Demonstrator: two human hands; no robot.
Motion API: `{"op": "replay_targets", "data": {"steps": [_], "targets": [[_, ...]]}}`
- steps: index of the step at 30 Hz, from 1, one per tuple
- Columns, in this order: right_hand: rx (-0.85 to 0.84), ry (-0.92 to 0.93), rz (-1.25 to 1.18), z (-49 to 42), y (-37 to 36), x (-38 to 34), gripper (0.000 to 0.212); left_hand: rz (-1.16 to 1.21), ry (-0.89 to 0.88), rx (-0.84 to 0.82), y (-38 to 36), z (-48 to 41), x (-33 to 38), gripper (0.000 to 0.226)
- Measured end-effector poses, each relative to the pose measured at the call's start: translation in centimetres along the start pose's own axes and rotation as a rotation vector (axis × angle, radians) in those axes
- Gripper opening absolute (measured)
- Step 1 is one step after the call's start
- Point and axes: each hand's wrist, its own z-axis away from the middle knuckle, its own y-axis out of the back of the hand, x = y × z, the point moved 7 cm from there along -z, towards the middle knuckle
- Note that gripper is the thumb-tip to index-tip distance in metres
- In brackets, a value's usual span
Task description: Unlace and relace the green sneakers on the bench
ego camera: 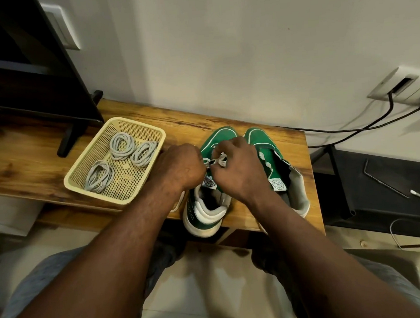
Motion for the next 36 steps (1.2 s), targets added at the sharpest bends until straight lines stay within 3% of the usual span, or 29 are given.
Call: {"op": "replay_targets", "data": {"steps": [3, 9, 12, 17, 19, 21, 25, 27, 29, 32, 36], "targets": [[0.004, 0.116, 0.298, 0.4, -1.3, -1.3, 0.037, -0.004, 0.017, -0.006, -0.1, -0.2, -0.2, 0.006], [0.071, 0.138, 0.287, 0.3, -1.4, -1.1, 0.027, 0.019, 0.035, -0.011, -0.3, -0.3, -0.4, 0.014], [0.068, -0.037, -0.178, -0.5, -0.3, 0.2, 0.004, -0.039, 0.048, 0.017, 0.0, 0.1, -0.1, 0.021], [0.185, -0.155, -1.281, -0.8, 2.8, 1.4, 0.011, -0.09, 0.063, 0.026, 0.6, 0.1, -0.4, 0.019], [0.168, -0.186, -1.416, -0.7, 2.2, 1.5, 0.008, -0.065, 0.066, 0.011, 0.7, -0.1, -0.6, 0.018], [0.192, -0.19, -1.162, -0.7, 2.0, 1.4, 0.018, -0.035, 0.054, -0.007, 0.4, -0.2, -0.5, 0.012], [0.02, 0.079, -0.047, -1.0, 0.6, -0.3, 0.027, -0.029, 0.012, -0.002, -0.2, -0.3, 0.1, 0.019], [-0.04, 0.139, 0.169, -0.6, -0.5, -0.8, 0.019, -0.035, -0.004, -0.003, -0.3, -0.3, 0.2, 0.019], [0.009, 0.17, 0.31, -0.2, -0.9, -1.1, 0.019, -0.035, -0.015, 0.0, -0.2, -0.2, 0.3, 0.018], [0.031, 0.158, 0.295, -0.1, -0.7, -1.2, 0.018, -0.046, -0.022, 0.015, -0.2, 0.1, 0.4, 0.017], [-0.015, -0.025, -0.379, -0.5, 1.0, 0.0, 0.022, -0.077, 0.001, 0.039, 0.2, 0.4, 0.6, 0.021]]}}
